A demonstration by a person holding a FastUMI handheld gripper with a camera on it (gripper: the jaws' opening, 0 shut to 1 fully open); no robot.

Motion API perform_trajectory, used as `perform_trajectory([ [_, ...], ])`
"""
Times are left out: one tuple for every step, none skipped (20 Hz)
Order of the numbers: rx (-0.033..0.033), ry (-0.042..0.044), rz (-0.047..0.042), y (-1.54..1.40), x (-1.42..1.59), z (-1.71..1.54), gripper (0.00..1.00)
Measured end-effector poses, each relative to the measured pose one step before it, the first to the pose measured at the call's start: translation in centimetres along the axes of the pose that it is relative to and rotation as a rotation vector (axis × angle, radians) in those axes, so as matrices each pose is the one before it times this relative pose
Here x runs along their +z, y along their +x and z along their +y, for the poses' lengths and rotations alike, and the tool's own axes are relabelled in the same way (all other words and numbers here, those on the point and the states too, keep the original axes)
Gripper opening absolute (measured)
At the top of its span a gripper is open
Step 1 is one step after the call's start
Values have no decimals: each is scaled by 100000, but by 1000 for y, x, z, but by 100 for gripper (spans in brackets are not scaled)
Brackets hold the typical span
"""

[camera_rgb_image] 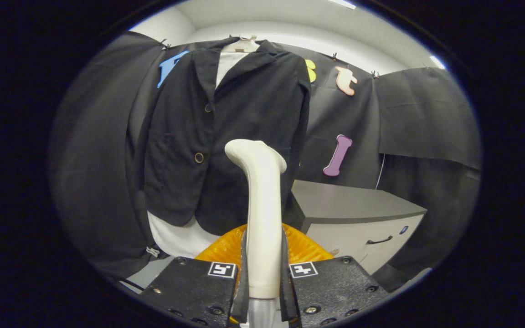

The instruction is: Iron the clothes twice with a garment steamer, once on the left side and once on the right side.

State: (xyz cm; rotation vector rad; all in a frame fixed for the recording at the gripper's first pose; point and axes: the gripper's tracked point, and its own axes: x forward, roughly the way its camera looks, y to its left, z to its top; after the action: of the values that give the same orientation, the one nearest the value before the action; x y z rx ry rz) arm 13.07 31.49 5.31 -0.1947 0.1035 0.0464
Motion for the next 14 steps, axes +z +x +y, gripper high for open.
perform_trajectory([
  [390,-471,937,83,-596,206,30],
  [289,-427,1026,113,-672,227,30],
  [349,-379,1358,144,-646,216,30],
  [513,-312,1449,72,-837,208,30],
  [387,-349,1456,64,-769,192,30],
  [202,-621,1401,31,-836,225,30],
  [201,-475,1324,44,-723,145,30],
  [213,-614,1323,96,-671,170,30],
  [206,-593,1297,131,-620,161,30],
  [239,-620,1355,38,-758,269,30],
  [181,-385,1083,-69,-442,183,30],
  [151,-377,1196,286,-373,162,30],
  [313,-219,1414,200,-352,150,30],
  [607,107,1308,-25,-709,71,30],
])
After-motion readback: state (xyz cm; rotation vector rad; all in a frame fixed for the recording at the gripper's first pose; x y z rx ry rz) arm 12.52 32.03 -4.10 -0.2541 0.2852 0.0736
